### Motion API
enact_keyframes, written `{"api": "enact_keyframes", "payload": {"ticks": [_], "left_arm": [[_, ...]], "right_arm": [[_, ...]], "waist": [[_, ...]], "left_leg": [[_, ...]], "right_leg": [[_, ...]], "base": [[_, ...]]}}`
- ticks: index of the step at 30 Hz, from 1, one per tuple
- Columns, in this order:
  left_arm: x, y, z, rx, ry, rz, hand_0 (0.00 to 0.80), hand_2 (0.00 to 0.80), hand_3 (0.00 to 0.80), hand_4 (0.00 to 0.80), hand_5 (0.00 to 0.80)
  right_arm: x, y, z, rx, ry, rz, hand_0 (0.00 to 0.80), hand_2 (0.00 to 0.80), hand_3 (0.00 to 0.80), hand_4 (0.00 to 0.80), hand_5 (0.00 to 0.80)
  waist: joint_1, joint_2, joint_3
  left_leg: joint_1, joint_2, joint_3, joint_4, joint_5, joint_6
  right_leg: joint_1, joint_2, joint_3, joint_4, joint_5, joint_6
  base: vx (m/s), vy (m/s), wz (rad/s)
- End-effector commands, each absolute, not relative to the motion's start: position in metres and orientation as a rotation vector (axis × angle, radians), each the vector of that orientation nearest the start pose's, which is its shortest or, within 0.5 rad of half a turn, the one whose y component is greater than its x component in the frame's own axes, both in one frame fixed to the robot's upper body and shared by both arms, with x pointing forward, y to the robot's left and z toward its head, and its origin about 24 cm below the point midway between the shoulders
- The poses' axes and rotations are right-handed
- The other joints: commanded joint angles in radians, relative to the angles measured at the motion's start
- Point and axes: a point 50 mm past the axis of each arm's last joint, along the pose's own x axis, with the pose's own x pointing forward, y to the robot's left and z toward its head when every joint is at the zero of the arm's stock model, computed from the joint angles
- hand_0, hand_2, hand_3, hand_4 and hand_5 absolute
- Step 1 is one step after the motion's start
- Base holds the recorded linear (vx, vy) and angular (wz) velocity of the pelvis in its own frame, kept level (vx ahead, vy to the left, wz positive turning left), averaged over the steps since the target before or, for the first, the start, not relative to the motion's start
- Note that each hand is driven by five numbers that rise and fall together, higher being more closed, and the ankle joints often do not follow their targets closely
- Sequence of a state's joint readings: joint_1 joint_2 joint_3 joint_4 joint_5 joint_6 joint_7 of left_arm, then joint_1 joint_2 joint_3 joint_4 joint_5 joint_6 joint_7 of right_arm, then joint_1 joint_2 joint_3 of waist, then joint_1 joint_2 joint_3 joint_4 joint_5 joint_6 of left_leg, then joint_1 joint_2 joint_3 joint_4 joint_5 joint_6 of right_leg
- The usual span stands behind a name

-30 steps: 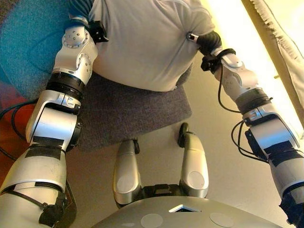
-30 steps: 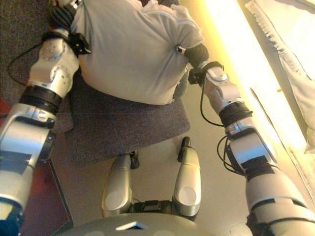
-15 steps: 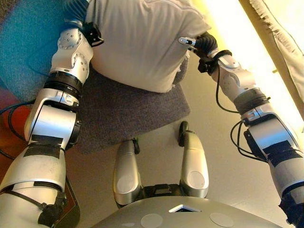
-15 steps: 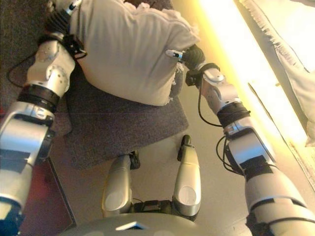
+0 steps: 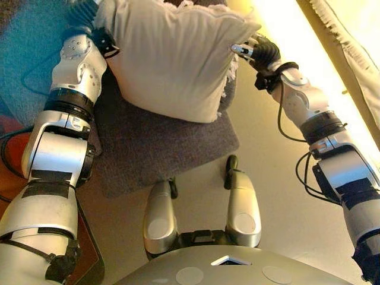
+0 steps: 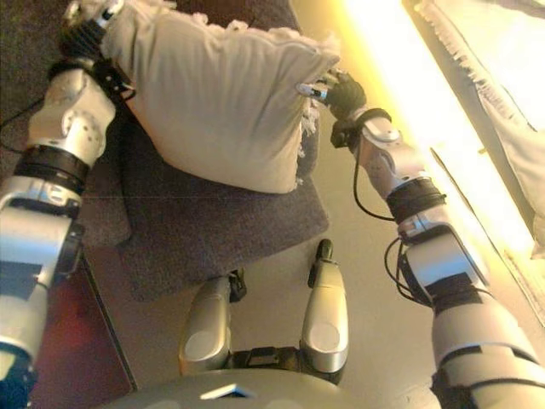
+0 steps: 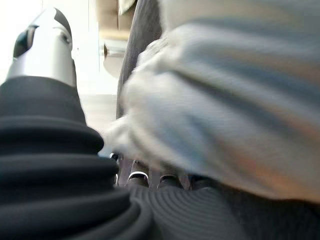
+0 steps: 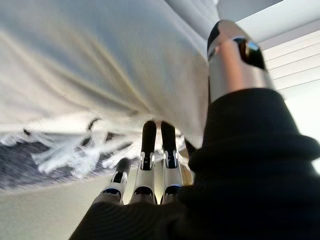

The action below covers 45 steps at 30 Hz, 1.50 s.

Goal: Pick up the cushion and take it to the sofa

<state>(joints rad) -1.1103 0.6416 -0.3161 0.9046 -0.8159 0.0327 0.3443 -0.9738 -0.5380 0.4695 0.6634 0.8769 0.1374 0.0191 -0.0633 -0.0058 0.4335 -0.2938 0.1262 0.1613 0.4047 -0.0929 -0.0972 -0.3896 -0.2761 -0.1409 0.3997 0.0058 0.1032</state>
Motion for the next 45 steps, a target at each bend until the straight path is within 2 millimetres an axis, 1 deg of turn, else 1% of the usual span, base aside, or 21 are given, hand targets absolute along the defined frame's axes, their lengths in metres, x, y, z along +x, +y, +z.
{"api": "enact_keyframes", "payload": {"ticks": [1,3,5,7,10,11,13,16,19,23,26,29,30,32,34,36,39,42,44,45], "left_arm": [[0.388,0.295,0.238,-0.051,-0.210,0.522,0.000,0.000,0.000,0.000,0.000],[0.384,0.306,0.234,0.012,-0.196,0.547,0.000,0.000,0.000,0.000,0.000],[0.379,0.314,0.228,0.001,-0.186,0.552,0.000,0.000,0.000,0.000,0.000],[0.372,0.325,0.218,-0.027,-0.190,0.529,0.000,0.000,0.000,0.000,0.000],[0.363,0.329,0.194,-0.026,-0.172,0.507,0.000,0.000,0.000,0.000,0.000],[0.361,0.329,0.189,-0.022,-0.166,0.505,0.000,0.000,0.000,0.000,0.000],[0.351,0.333,0.171,-0.011,-0.143,0.498,0.000,0.000,0.000,0.000,0.000],[0.340,0.338,0.152,0.015,-0.113,0.501,0.000,0.000,0.000,0.000,0.000],[0.331,0.340,0.135,0.032,-0.079,0.513,0.000,0.000,0.000,0.000,0.000],[0.320,0.345,0.127,-0.019,-0.105,0.509,0.000,0.000,0.000,0.000,0.000],[0.313,0.335,0.121,-0.065,-0.165,0.442,0.000,0.000,0.000,0.000,0.000],[0.300,0.317,0.110,-0.153,-0.223,0.354,0.000,0.000,0.000,0.000,0.000],[0.292,0.303,0.102,-0.216,-0.252,0.311,0.000,0.000,0.000,0.000,0.000],[0.277,0.285,0.089,-0.290,-0.270,0.254,0.000,0.000,0.000,0.000,0.000],[0.263,0.271,0.080,-0.350,-0.279,0.206,0.000,0.000,0.000,0.000,0.000],[0.250,0.260,0.074,-0.393,-0.281,0.166,0.000,0.000,0.000,0.000,0.000],[0.231,0.252,0.063,-0.432,-0.257,0.108,0.000,0.000,0.000,0.000,0.000],[0.215,0.246,0.053,-0.462,-0.219,0.074,0.000,0.000,0.000,0.000,0.000],[0.205,0.243,0.045,-0.441,-0.183,0.059,0.000,0.000,0.000,0.000,0.000],[0.201,0.243,0.040,-0.425,-0.161,0.046,0.000,0.000,0.000,0.000,0.000]], "right_arm": [[0.394,-0.167,0.211,0.161,-0.157,0.274,0.000,0.000,0.000,0.000,0.000],[0.392,-0.170,0.207,0.168,-0.152,0.268,0.000,0.000,0.000,0.000,0.000],[0.389,-0.174,0.203,0.173,-0.149,0.267,0.000,0.000,0.000,0.000,0.000],[0.384,-0.177,0.192,0.181,-0.133,0.270,0.000,0.000,0.000,0.000,0.000],[0.375,-0.183,0.173,0.173,-0.095,0.266,0.000,0.000,0.000,0.000,0.000],[0.372,-0.184,0.168,0.171,-0.083,0.265,0.000,0.000,0.000,0.000,0.000],[0.363,-0.188,0.148,0.172,-0.041,0.256,0.000,0.000,0.000,0.000,0.000],[0.352,-0.192,0.129,0.188,0.000,0.243,0.000,0.000,0.000,0.000,0.000],[0.343,-0.194,0.114,0.205,0.021,0.234,0.000,0.000,0.000,0.000,0.000],[0.331,-0.194,0.107,0.224,0.014,0.249,0.000,0.000,0.000,0.000,0.000],[0.318,-0.195,0.098,0.223,-0.013,0.254,0.000,0.000,0.000,0.000,0.000],[0.299,-0.200,0.085,0.203,-0.024,0.237,0.000,0.000,0.000,0.000,0.000],[0.288,-0.202,0.078,0.198,-0.031,0.228,0.000,0.000,0.000,0.000,0.000],[0.273,-0.203,0.067,0.181,-0.044,0.190,0.000,0.000,0.000,0.000,0.000],[0.262,-0.201,0.061,0.128,-0.069,0.165,0.000,0.000,0.000,0.000,0.000],[0.251,-0.199,0.057,0.148,-0.075,0.156,0.000,0.000,0.000,0.000,0.000],[0.232,-0.203,0.045,0.194,-0.069,0.121,0.000,0.000,0.000,0.000,0.000],[0.217,-0.208,0.038,0.196,-0.054,0.088,0.000,0.000,0.000,0.000,0.000],[0.209,-0.210,0.032,0.238,-0.025,0.079,0.000,0.000,0.000,0.000,0.000],[0.205,-0.211,0.028,0.221,-0.012,0.081,0.000,0.000,0.000,0.000,0.000]], "waist": [[0.026,-0.009,-0.123],[0.029,-0.011,-0.141],[0.032,-0.014,-0.158],[0.037,-0.013,-0.181],[0.042,-0.016,-0.216],[0.043,-0.016,-0.222],[0.048,-0.017,-0.249],[0.052,-0.016,-0.279],[0.054,-0.012,-0.305],[0.051,-0.011,-0.323],[0.053,-0.012,-0.331],[0.053,-0.014,-0.344],[0.054,-0.015,-0.348],[0.056,-0.015,-0.357],[0.057,-0.016,-0.364],[0.057,-0.019,-0.368],[0.063,-0.026,-0.372],[0.069,-0.029,-0.367],[0.074,-0.032,-0.363],[0.077,-0.033,-0.360]], "left_leg": [[0.012,0.006,-0.038,-0.006,-0.011,-0.013],[0.039,0.002,-0.033,-0.037,-0.002,-0.012],[0.065,-0.006,-0.029,-0.073,0.011,-0.009],[0.108,-0.008,-0.023,-0.106,0.012,-0.008],[0.149,-0.015,-0.019,-0.142,0.019,-0.005],[0.161,-0.016,-0.019,-0.148,0.019,-0.004],[0.198,-0.016,-0.014,-0.169,0.018,-0.002],[0.238,-0.014,-0.008,-0.197,0.022,-0.001],[0.272,-0.013,0.000,-0.233,0.032,0.000],[0.307,-0.012,0.014,-0.270,0.042,0.001],[0.324,-0.013,0.024,-0.295,0.048,0.006],[0.343,-0.014,0.034,-0.325,0.054,0.013],[0.353,-0.015,0.036,-0.340,0.057,0.018],[0.367,-0.018,0.040,-0.360,0.062,0.025],[0.378,-0.022,0.041,-0.371,0.063,0.030],[0.386,-0.025,0.042,-0.378,0.063,0.036],[0.388,-0.029,0.044,-0.380,0.058,0.039],[0.388,-0.034,0.045,-0.382,0.055,0.042],[0.385,-0.036,0.045,-0.382,0.052,0.042],[0.382,-0.038,0.046,-0.383,0.052,0.042]], "right_leg": [[0.098,-0.021,-0.020,-0.118,-0.019,0.019],[0.129,-0.015,-0.031,-0.152,-0.009,0.020],[0.159,-0.009,-0.040,-0.191,0.003,0.021],[0.205,0.003,-0.049,-0.225,0.005,0.023],[0.255,0.015,-0.053,-0.265,0.011,0.023],[0.268,0.018,-0.054,-0.271,0.011,0.024],[0.311,0.026,-0.058,-0.293,0.007,0.024],[0.353,0.036,-0.062,-0.316,0.007,0.025],[0.381,0.044,-0.065,-0.335,0.007,0.026],[0.405,0.049,-0.069,-0.357,0.013,0.030],[0.420,0.052,-0.074,-0.377,0.019,0.035],[0.432,0.056,-0.079,-0.392,0.024,0.038],[0.438,0.060,-0.080,-0.398,0.026,0.038],[0.449,0.066,-0.082,-0.407,0.028,0.036],[0.461,0.073,-0.084,-0.415,0.030,0.033],[0.467,0.078,-0.085,-0.418,0.031,0.031],[0.473,0.084,-0.088,-0.423,0.032,0.029],[0.473,0.088,-0.092,-0.426,0.034,0.029],[0.473,0.091,-0.098,-0.431,0.035,0.030],[0.471,0.093,-0.100,-0.433,0.037,0.030]], "base": [[0.121,0.010,0.05],[0.111,0.005,0.06],[0.101,0.003,0.07],[0.151,0.012,0.03],[0.160,0.014,0.02],[0.211,0.017,0.06],[0.229,0.017,0.03],[0.181,0.026,0.10],[0.150,0.045,0.07],[0.067,0.040,0.03],[0.005,0.007,0.01],[-0.012,0.003,0.00],[-0.038,0.006,-0.02],[-0.041,0.004,0.01],[-0.039,-0.002,0.00],[-0.055,-0.028,-0.03],[-0.073,-0.040,-0.01],[-0.082,-0.031,-0.01],[-0.100,-0.041,-0.01],[-0.109,-0.041,0.00]]}}
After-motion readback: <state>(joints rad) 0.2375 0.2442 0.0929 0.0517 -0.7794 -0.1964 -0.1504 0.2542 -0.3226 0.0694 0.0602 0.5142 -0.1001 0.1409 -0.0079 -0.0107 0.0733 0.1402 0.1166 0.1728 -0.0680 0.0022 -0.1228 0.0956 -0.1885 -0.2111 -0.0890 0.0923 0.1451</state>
